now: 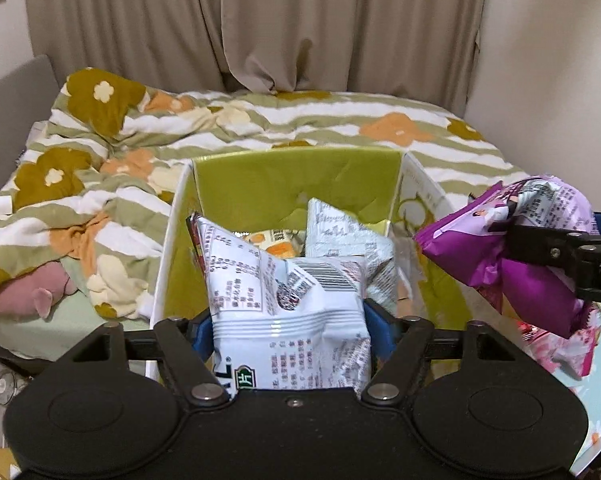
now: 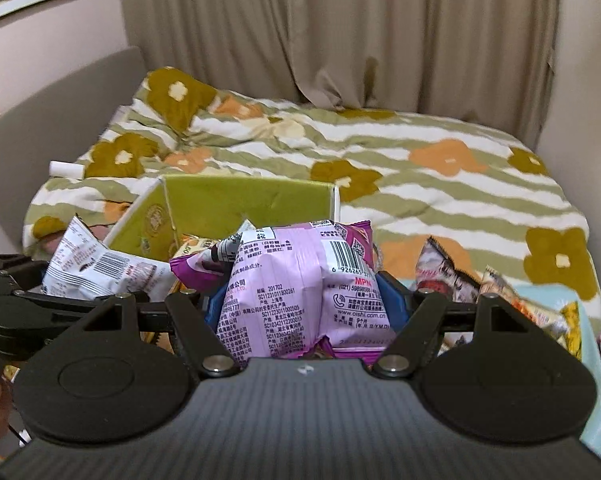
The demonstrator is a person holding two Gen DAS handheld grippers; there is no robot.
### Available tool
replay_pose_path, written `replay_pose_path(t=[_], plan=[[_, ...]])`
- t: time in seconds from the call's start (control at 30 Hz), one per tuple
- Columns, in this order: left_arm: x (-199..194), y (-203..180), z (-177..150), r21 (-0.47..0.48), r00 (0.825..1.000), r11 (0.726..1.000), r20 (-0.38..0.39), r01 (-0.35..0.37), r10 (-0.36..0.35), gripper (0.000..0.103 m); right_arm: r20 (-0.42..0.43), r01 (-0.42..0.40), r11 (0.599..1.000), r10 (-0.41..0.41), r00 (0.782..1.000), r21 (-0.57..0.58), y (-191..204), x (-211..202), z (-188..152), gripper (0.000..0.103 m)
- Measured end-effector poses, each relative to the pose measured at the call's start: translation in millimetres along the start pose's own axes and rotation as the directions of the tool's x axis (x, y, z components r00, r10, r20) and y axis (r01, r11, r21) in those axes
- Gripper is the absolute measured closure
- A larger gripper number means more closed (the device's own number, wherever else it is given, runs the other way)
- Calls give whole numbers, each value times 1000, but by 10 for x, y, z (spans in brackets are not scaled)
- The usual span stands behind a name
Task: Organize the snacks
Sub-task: 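Carry both held bags over the box and lower them inside, then open both tools to release the bags into the box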
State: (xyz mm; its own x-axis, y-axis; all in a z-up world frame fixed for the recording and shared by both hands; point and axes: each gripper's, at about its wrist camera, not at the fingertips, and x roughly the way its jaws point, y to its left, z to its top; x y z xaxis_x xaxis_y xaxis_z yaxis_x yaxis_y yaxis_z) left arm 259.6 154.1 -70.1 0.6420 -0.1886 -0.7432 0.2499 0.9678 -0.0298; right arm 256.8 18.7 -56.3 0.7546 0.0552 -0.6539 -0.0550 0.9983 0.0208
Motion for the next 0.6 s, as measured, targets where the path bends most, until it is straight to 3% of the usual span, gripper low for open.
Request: replay_pose_path(t=[0.1,0.37,0.6], plan=[[62,70,-14,19,1000,1000,4,5,-5,4,-22,26,999,-25,999,24,78,106,-14,14],[-50,189,-152,25,1000,1000,-4,-8,8,4,-50,16,998,-13,999,54,193,205,-42,14],[-294,232,-220,-35,997,996,15,-76,77,4,-37,-67,997,68,997,31,306,260,31,14]])
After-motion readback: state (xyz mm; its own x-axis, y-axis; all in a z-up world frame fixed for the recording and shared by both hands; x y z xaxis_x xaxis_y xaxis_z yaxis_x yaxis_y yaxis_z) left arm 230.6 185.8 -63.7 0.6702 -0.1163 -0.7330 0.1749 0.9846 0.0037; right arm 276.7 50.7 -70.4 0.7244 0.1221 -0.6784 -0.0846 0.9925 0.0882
